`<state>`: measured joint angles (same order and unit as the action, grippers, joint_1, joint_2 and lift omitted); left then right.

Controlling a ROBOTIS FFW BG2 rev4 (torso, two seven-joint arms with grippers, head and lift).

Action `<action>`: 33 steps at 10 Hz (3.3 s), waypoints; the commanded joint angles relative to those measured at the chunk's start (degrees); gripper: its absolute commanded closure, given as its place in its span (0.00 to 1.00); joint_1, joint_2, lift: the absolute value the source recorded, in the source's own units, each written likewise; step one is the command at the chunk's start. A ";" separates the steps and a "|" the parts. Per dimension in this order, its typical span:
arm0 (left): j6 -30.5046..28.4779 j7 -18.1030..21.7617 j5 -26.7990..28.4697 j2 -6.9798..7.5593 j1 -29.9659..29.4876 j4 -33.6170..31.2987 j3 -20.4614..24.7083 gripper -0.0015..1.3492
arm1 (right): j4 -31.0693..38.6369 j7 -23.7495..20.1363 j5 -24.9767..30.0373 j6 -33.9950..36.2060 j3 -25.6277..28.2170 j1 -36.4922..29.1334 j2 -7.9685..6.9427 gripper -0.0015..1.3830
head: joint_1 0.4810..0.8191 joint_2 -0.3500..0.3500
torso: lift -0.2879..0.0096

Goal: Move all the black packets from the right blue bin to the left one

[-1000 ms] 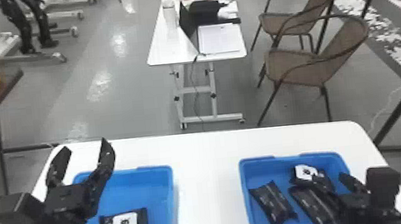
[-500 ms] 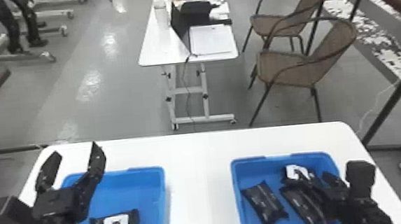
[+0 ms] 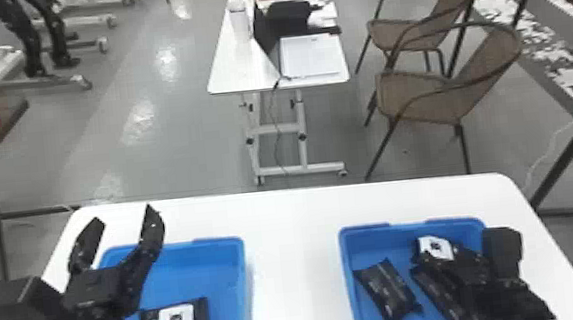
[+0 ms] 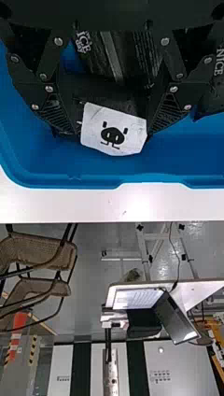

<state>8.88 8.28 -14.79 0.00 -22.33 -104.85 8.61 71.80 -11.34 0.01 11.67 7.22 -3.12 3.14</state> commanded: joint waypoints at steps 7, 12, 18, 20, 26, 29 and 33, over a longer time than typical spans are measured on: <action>-2.12 0.86 -1.55 -0.15 0.09 0.61 0.09 0.20 | -3.16 2.72 -1.24 1.16 0.07 1.80 0.37 0.67 | 0.63 0.50 | 0.97; -1.24 0.95 -1.73 -0.15 -0.35 0.61 0.70 0.20 | 2.29 8.61 -7.57 -3.67 -0.72 -2.77 0.02 0.87 | 0.63 0.49 | 0.97; -2.38 0.95 -3.75 -0.15 -0.08 0.35 1.23 0.20 | 26.64 2.81 -13.20 -0.77 -6.52 -10.76 3.36 0.92 | 0.63 0.55 | 0.97; -11.08 3.85 -8.94 -0.15 2.29 0.09 0.88 0.20 | 28.57 -6.68 -10.65 3.62 -12.14 -2.77 6.00 0.92 | 0.63 0.65 | 0.97; -33.58 9.82 -24.23 2.20 10.11 -0.26 2.90 0.20 | 13.10 -15.21 -16.63 6.61 -37.02 18.15 8.11 0.92 | 0.63 0.84 | 0.97; -36.74 12.37 -24.05 1.05 11.96 -0.09 3.34 0.20 | 7.48 -15.29 -18.30 6.17 -45.98 24.92 8.81 0.92 | 0.63 0.92 | 0.97; -40.52 12.20 -21.51 0.53 12.49 -0.26 2.99 0.20 | 4.31 -15.03 -20.93 5.03 -51.61 29.23 8.54 0.92 | 0.63 0.94 | 0.97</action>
<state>-31.04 20.48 -36.98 0.89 -9.84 -105.06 11.42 76.46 -26.35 -20.55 16.88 -43.65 25.48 11.69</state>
